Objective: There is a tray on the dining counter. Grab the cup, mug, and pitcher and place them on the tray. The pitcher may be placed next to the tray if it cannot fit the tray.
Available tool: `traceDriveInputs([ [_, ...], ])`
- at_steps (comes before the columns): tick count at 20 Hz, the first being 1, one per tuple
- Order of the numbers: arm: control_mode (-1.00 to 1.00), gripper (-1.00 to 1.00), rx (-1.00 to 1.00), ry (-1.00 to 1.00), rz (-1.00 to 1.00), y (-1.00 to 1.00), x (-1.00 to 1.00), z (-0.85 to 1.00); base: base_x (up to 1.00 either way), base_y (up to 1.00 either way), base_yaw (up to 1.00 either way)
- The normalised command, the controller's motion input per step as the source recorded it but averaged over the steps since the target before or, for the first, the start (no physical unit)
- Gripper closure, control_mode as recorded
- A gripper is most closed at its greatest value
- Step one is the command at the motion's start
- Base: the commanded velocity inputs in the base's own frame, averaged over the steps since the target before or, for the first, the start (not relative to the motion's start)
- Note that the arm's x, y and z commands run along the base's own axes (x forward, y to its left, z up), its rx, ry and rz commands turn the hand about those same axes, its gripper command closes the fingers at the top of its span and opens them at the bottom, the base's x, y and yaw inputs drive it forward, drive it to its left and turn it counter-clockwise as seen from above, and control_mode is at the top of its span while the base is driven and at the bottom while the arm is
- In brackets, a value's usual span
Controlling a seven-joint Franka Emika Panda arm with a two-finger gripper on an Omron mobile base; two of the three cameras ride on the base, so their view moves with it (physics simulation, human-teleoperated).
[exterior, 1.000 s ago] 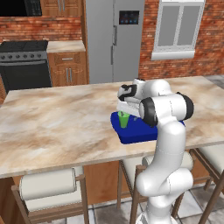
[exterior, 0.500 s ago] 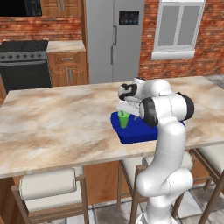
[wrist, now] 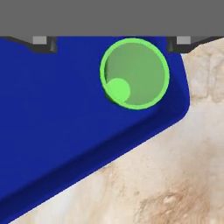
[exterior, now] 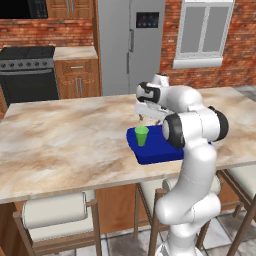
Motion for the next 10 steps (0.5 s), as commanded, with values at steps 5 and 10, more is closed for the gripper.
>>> traceDriveInputs([
  [5, -1.00, -1.00, -0.08, -0.06, 0.06, -0.23, -0.46, 0.58, 0.00, 0.00, 0.00],
  [10, -1.00, -1.00, -0.13, -0.10, 0.13, -0.38, -0.74, 0.35, 0.00, 0.00, 0.00],
])
